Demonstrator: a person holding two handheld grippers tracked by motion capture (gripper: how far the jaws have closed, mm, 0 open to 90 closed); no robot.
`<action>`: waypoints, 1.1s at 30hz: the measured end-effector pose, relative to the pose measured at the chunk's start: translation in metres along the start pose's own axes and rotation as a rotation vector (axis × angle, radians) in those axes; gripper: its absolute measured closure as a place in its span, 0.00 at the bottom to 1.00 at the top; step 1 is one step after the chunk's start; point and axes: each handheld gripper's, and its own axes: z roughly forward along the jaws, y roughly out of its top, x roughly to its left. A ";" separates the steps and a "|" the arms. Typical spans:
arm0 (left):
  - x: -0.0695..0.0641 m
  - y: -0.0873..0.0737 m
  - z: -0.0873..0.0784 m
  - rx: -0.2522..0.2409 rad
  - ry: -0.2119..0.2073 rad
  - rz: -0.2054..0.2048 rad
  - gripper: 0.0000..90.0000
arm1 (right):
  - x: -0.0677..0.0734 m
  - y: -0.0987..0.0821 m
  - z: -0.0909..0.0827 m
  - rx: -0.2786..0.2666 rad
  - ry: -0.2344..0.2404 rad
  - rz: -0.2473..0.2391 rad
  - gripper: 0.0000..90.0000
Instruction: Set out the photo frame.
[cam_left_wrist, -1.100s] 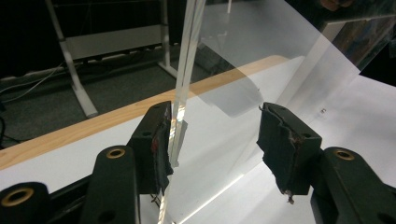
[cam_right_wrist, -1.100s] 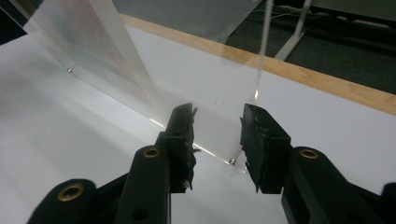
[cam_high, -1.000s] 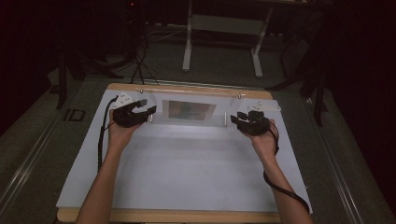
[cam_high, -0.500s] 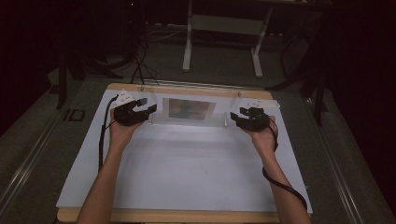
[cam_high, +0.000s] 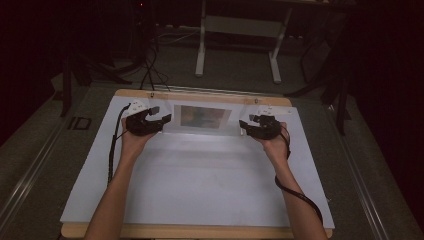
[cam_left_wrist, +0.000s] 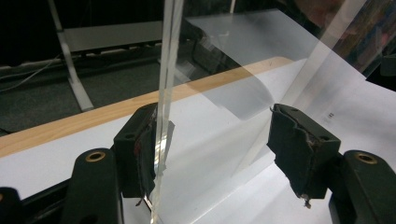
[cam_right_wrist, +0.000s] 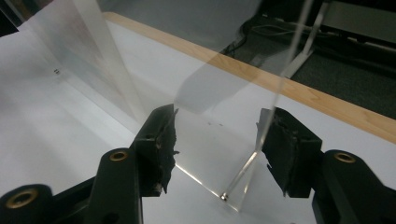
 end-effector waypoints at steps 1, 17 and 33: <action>-0.001 0.000 0.000 0.002 0.005 0.004 0.40 | 0.001 0.000 0.001 -0.002 -0.001 0.000 0.51; -0.011 0.009 0.008 0.059 0.124 0.078 0.40 | 0.009 0.000 0.011 -0.047 -0.092 -0.011 0.49; -0.020 0.020 0.000 0.089 0.108 0.050 0.40 | 0.012 0.007 -0.003 -0.035 -0.085 0.010 0.48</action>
